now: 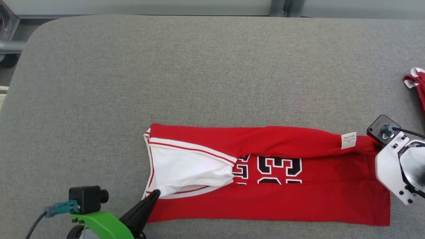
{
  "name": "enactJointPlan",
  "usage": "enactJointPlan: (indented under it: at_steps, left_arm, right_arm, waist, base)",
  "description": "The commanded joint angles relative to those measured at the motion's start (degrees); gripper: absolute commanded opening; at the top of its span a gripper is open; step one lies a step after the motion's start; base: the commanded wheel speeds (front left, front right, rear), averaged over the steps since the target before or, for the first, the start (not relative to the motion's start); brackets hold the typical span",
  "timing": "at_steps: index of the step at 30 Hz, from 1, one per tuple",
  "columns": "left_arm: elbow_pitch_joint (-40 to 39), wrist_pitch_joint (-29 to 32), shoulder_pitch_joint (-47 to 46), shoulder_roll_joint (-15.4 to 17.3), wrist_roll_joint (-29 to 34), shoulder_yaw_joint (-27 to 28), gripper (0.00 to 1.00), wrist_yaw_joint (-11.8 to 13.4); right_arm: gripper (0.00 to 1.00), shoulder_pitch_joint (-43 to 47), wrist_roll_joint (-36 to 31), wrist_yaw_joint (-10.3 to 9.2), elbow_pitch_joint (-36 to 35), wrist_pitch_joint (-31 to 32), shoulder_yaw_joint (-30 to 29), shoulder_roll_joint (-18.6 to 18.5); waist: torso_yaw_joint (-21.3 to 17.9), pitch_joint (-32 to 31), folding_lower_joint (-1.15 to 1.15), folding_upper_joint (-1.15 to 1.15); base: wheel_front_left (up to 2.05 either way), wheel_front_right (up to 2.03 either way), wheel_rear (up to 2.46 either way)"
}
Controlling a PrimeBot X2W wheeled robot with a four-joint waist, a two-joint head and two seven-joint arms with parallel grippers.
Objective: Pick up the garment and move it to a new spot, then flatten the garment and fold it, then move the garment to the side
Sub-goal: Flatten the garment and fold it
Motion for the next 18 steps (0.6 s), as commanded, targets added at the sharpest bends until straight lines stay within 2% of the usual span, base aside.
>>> enactJointPlan:
  at_steps: [1, 11, 18]
  left_arm:
    - [0.5, -0.1, 0.9, 0.1, 0.0, -0.2, 0.0, 0.1]
    - [4.7, -1.1, 1.2, -0.8, -0.6, -0.3, 0.0, -0.3]
    - [5.9, -0.3, 2.5, -0.8, -1.3, -1.0, 0.0, -0.1]
  right_arm:
    - [0.0, 0.3, -0.1, -0.09, 0.4, 0.2, 0.5, -0.6]
    - [0.0, -1.2, 0.7, -0.1, 2.4, -0.2, 5.7, -3.5]
    - [0.0, -2.1, 2.0, -0.1, 3.2, -0.5, 8.6, -3.9]
  waist:
    - [0.3, -0.1, 0.0, 0.0]
    - [0.9, -0.6, 0.0, 0.0]
    - [0.9, -0.6, 0.0, 0.0]
  base:
    - [0.0, 0.0, 0.0]
    - [0.0, 0.0, 0.0]
    - [0.0, 0.0, 0.0]
